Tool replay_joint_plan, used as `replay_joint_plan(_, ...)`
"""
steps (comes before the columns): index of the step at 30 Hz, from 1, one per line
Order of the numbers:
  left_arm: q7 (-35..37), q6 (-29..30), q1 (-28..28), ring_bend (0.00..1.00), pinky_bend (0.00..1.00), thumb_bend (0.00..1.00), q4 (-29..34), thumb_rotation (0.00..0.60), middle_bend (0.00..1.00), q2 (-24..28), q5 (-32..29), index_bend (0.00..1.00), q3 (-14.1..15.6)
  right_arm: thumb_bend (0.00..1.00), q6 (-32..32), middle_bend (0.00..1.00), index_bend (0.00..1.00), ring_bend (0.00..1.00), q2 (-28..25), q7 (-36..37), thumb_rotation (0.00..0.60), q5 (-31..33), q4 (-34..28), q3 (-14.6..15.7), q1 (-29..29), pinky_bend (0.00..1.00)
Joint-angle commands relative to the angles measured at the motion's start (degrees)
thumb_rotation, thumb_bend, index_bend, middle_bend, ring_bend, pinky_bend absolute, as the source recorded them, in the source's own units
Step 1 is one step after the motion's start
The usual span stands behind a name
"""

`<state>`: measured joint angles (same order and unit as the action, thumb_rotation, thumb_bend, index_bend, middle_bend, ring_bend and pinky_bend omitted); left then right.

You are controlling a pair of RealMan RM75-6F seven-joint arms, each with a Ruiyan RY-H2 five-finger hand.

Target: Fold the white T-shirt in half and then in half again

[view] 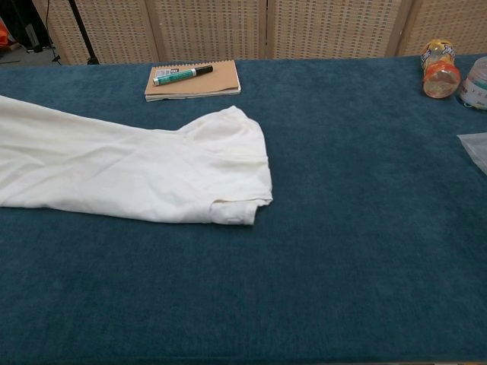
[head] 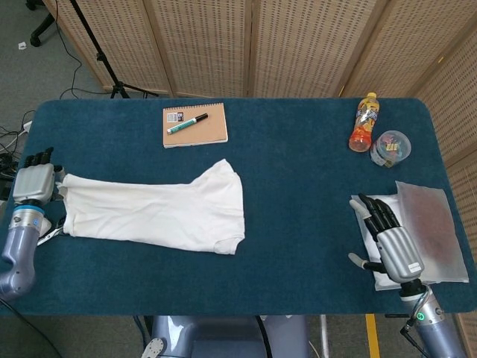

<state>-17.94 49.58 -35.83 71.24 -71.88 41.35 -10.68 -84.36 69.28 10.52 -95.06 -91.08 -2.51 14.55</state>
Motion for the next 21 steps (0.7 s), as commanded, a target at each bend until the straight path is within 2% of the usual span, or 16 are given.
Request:
replay_joint_plan(1,5.4,-4.9,0.7,0.0,0.0,0.61,-6.3,0.6,0.0,2.2,-0.3,0.74,-1.7,0.0,0.1,0.0,0.0,0.0,0.1,-0.2,0.6,0.0,0.0,0.0,0.0,0.05)
replay_joint_plan(5,10.6,-7.6,1.6,0.0,0.0,0.61,-8.8,0.6,0.0,3.0,2.5,0.74,-2.2,0.0,0.2,0.0,0.0,0.0,0.1,-0.2,0.6,0.1,-0.1,-0.1,0.1,0.05)
replay_joint_plan(9,14.4,-7.1,2.6,0.0,0.0,0.61,-6.9,0.6,0.0,4.3,6.6,0.74,-2.5,0.0,0.3,0.0,0.0,0.0,0.0,-0.1,0.6,0.2,-0.1,-0.1,0.1,0.05)
replay_joint_plan(14,16.9,-2.2,3.8,0.0,0.0,0.61,-0.7,0.6,0.0,6.5,13.1,0.74,-2.8,0.0,0.2,0.0,0.0,0.0,-0.2,0.2,0.6,0.2,-0.3,-0.2,0.0,0.05)
replay_joint_plan(16,17.3,0.2,4.1,0.0,0.0,0.61,3.6,0.6,0.0,7.6,15.8,0.74,-3.0,0.0,0.0,0.0,0.0,0.0,-0.3,0.4,0.6,0.1,-0.5,-0.2,0.0,0.05)
replay_joint_plan(18,16.6,3.0,4.0,0.0,0.0,0.6,8.5,0.6,0.0,8.5,18.6,0.74,-3.2,0.0,-0.3,0.0,0.0,0.0,-0.6,0.8,0.6,0.0,-0.7,-0.3,-0.1,0.05)
replay_joint_plan(21,14.0,5.0,3.3,0.0,0.0,0.6,13.7,0.6,0.0,8.4,19.6,0.75,-3.5,0.0,-0.6,0.0,0.0,0.0,-0.9,1.3,0.6,-0.1,-0.9,-0.3,-0.2,0.05)
